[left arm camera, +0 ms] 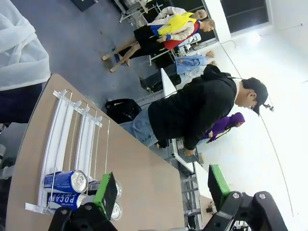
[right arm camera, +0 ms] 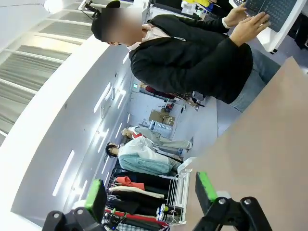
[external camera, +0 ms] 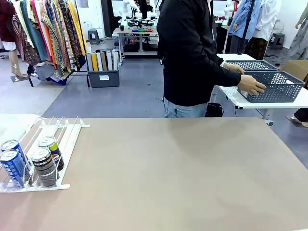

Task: Retrieve and store the cans from the dispenser.
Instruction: Pick up one can from the Automatic Can Dispenser and place it in the middle of the table.

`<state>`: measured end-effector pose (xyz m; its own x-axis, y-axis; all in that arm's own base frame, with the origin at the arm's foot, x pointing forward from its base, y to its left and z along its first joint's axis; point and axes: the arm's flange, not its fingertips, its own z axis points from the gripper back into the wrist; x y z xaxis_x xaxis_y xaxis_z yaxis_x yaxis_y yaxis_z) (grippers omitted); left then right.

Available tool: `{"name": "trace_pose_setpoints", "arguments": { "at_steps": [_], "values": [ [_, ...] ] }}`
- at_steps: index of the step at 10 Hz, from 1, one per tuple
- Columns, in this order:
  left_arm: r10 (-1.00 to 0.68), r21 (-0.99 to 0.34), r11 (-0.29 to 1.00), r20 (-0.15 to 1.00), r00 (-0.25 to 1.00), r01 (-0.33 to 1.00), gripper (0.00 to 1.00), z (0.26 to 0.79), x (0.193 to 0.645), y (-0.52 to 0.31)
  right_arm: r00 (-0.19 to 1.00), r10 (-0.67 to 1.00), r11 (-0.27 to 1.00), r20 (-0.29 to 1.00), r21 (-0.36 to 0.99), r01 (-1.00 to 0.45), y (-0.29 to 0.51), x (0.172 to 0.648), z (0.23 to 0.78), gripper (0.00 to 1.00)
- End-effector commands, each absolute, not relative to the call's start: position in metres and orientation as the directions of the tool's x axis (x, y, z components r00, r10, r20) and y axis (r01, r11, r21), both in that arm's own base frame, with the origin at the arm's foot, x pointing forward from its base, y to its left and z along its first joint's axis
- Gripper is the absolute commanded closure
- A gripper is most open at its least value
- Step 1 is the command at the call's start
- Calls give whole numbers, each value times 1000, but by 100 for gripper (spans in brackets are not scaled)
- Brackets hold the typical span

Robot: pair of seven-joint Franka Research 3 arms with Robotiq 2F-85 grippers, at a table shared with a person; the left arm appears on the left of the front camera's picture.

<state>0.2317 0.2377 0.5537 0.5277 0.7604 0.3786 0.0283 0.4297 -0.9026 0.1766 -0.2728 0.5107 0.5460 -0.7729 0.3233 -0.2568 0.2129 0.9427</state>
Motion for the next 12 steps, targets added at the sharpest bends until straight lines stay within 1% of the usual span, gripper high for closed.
{"name": "trace_pose_setpoints", "arguments": {
  "at_steps": [1, 2, 3, 4, 5, 6, 8, 9, 10, 11, 12],
  "values": [
    [700, -825, 564, 454, 552, -36, 0, 555, 236, 221, 529, -771, 232, 354, 930, -285, -273, 181, 513, 0],
    [579, -733, 678, 484, 657, -57, 0, 553, 243, 198, 529, -771, 232, 354, 930, -285, -273, 181, 513, 0],
    [450, -554, 825, 522, 724, -113, 0, 551, 253, 171, 529, -771, 232, 354, 930, -285, -273, 181, 513, 0],
    [271, -339, 935, 495, 826, -104, 0, 546, 264, 137, 529, -771, 232, 354, 930, -285, -273, 181, 513, 0],
    [177, -156, 981, 485, 857, -115, 0, 542, 275, 110, 529, -771, 232, 354, 930, -285, -273, 181, 513, 0],
    [82, -22, 996, 452, 888, -82, 0, 537, 287, 85, 529, -771, 232, 354, 930, -285, -273, 181, 513, 0],
    [5, 147, 987, 383, 924, -66, 0, 516, 313, 46, 529, -771, 232, 354, 930, -285, -273, 181, 513, 0],
    [-25, 187, 981, 334, 942, -40, 0, 508, 318, 38, 529, -771, 232, 354, 930, -285, -273, 181, 513, 0],
    [-24, 91, 996, 356, 934, -9, 0, 511, 323, 33, 529, -771, 232, 354, 930, -285, -273, 181, 513, 0],
    [40, 104, 991, 389, 921, -87, 0, 522, 330, 36, 529, -771, 232, 354, 930, -285, -273, 181, 513, 0],
    [40, 104, 991, 389, 921, -87, 0, 522, 330, 36, 529, -771, 232, 354, 930, -285, -273, 181, 513, 0]
  ]
}}
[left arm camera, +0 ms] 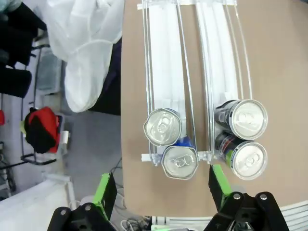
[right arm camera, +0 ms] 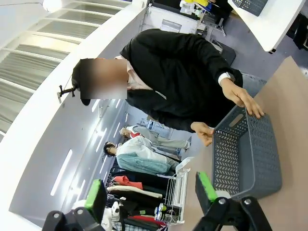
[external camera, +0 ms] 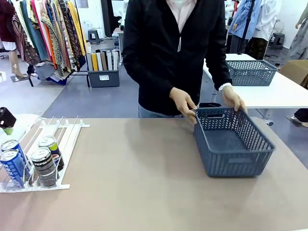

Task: Retrieve and store the cans from the dispenser.
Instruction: Pick up one can from the Automatic Can Dispenser and place it in the middle of the table.

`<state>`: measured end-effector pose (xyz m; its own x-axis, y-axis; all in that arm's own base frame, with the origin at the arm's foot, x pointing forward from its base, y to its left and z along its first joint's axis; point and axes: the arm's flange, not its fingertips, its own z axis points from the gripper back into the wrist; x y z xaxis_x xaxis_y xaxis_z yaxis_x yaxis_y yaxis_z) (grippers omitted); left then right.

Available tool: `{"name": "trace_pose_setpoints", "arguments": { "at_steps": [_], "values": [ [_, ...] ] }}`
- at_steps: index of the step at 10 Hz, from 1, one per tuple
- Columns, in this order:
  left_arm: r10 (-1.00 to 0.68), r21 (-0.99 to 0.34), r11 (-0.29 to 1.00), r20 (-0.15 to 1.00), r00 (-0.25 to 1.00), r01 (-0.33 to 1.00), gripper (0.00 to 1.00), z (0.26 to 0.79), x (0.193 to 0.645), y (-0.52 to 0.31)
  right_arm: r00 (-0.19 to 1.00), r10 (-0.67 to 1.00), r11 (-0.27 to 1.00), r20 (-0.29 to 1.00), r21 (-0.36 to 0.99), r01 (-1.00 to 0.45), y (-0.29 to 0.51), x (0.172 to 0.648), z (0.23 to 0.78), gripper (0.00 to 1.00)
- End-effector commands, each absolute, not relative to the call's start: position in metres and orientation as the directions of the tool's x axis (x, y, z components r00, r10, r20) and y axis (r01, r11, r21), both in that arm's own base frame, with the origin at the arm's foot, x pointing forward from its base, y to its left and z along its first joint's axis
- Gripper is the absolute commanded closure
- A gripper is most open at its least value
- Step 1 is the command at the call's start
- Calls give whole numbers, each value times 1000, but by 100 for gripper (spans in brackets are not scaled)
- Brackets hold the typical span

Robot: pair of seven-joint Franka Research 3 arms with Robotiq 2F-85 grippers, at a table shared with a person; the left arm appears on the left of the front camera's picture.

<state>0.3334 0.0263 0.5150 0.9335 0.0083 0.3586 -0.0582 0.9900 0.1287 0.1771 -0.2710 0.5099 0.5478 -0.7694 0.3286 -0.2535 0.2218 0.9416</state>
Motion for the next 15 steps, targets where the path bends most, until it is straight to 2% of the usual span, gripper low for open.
{"name": "trace_pose_setpoints", "arguments": {
  "at_steps": [1, 2, 4, 8, 10, 15],
  "values": [
    [40, 104, 991, 389, 921, -87, 0, 522, 330, 36, 529, -771, 232, 354, 930, -285, -273, 181, 513, 0],
    [8, 129, 990, 359, 933, -58, 0, 515, 333, 26, 529, -771, 232, 354, 930, -285, -273, 181, 513, 0],
    [-3, 70, 997, 223, 975, -13, 0, 489, 344, 31, 529, -771, 232, 354, 930, -285, -273, 181, 513, 0],
    [96, -15, 995, 77, 992, -95, 0, 461, 368, 47, 529, -771, 232, 354, 930, -285, -273, 181, 513, 0],
    [124, -74, 990, 43, 991, -120, 0, 450, 377, 52, 529, -771, 232, 354, 930, -285, -273, 181, 513, 0],
    [118, -74, 990, -26, 993, -120, 0, 428, 388, 51, 529, -771, 232, 354, 930, -285, -273, 181, 513, 0]
  ]
}}
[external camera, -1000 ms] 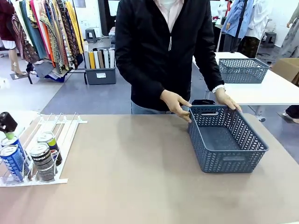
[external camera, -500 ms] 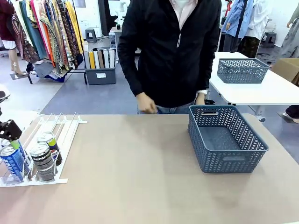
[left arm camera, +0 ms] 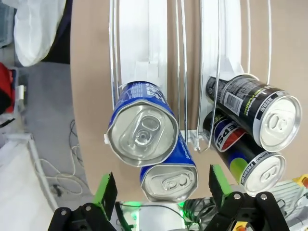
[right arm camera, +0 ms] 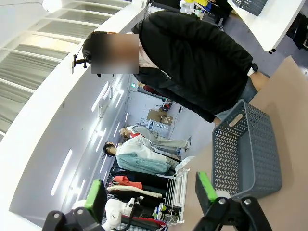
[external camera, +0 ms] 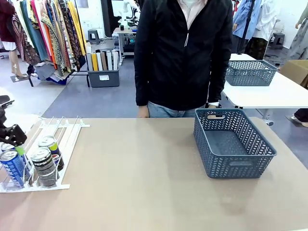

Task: Retrieve and store the cans from the dispenser.
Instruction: Pick up one can from the Automatic Can Dispenser and place it in the middle of the table.

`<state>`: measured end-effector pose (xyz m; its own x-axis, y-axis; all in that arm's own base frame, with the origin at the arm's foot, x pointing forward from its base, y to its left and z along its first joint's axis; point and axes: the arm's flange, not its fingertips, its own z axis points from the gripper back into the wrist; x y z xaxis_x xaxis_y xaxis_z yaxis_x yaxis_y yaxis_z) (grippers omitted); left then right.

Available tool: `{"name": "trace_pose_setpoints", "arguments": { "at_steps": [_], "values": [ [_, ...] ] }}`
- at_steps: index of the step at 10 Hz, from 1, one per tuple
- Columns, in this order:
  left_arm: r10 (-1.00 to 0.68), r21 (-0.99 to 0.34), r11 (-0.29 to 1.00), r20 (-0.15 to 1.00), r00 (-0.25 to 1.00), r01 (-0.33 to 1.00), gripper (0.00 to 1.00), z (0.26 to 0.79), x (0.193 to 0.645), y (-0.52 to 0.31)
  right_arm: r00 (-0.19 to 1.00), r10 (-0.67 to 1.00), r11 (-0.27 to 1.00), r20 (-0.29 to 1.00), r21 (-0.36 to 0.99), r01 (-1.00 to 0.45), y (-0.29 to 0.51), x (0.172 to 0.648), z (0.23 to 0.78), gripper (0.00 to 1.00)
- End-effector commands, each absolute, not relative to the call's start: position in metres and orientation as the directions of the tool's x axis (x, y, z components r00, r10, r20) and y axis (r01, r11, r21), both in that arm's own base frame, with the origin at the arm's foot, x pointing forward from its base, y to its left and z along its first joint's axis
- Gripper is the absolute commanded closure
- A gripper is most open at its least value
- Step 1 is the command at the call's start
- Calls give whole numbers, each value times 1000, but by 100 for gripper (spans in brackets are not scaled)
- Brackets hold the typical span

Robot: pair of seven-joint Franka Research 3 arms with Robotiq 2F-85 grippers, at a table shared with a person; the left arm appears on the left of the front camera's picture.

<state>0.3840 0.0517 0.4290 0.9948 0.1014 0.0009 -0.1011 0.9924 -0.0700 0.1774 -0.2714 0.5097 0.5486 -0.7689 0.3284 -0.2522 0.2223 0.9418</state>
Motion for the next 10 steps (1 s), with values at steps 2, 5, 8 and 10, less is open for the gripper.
{"name": "trace_pose_setpoints", "arguments": {
  "at_steps": [2, 5, 8, 10],
  "values": [
    [117, -69, 990, -72, 991, -122, 0, 416, 391, 49, 529, -771, 232, 354, 930, -285, -273, 181, 513, 0],
    [122, -74, 989, -88, 989, -129, 0, 410, 391, 46, 529, -771, 232, 354, 930, -285, -273, 181, 513, 0],
    [108, -46, 992, -98, 989, -113, 36, 410, 389, 41, 529, -771, 232, 354, 930, -285, -273, 181, 513, 0],
    [107, -41, 993, -100, 989, -111, 100, 409, 389, 40, 529, -771, 232, 354, 930, -285, -273, 181, 513, 0]
  ]
}}
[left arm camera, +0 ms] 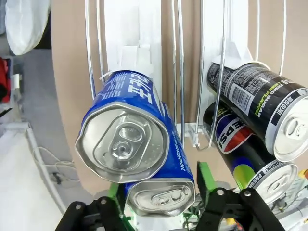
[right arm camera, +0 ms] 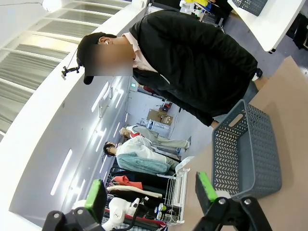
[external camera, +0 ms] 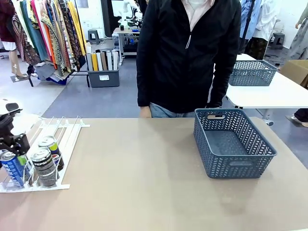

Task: Retrieve and store the cans from the dispenser.
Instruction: Pick up one can from the Automatic Can Dispenser and place it in the middle of the table.

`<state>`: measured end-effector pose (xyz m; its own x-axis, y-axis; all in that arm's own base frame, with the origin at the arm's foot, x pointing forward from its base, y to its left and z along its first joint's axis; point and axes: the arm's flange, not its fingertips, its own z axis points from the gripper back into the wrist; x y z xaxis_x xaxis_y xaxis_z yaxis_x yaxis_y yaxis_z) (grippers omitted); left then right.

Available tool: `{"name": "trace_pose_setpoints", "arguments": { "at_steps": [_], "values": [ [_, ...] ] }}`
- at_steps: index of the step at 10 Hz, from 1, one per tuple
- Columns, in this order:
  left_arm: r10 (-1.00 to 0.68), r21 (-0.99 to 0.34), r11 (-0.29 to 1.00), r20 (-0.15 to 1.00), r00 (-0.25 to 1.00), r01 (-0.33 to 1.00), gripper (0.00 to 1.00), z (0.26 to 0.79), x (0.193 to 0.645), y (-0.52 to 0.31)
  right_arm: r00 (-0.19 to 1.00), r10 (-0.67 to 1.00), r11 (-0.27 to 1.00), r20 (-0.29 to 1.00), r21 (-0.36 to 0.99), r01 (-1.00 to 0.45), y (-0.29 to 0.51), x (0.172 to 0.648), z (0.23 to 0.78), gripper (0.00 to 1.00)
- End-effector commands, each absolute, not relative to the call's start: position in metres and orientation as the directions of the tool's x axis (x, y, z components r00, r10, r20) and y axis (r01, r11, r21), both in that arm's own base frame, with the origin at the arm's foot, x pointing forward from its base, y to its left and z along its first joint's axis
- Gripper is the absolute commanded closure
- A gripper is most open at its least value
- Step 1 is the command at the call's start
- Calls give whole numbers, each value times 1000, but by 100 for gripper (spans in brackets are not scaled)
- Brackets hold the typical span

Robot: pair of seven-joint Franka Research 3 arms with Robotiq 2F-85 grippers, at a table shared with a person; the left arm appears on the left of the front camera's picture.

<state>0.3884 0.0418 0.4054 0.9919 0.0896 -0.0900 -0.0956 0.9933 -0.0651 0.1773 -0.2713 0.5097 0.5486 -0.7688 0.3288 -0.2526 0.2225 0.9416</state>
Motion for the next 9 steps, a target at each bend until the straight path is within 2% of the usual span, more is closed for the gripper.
{"name": "trace_pose_setpoints", "arguments": {
  "at_steps": [1, 7, 9],
  "values": [
    [111, -43, 992, -105, 988, -116, 100, 409, 389, 40, 529, -771, 232, 354, 930, -285, -273, 181, 513, 0],
    [112, -20, 993, -84, 990, -114, 100, 413, 387, 40, 529, -771, 232, 354, 930, -285, -273, 181, 513, 0],
    [122, -15, 992, -76, 990, -124, 100, 437, 378, 36, 529, -771, 232, 354, 930, -285, -273, 181, 513, 0]
  ]
}}
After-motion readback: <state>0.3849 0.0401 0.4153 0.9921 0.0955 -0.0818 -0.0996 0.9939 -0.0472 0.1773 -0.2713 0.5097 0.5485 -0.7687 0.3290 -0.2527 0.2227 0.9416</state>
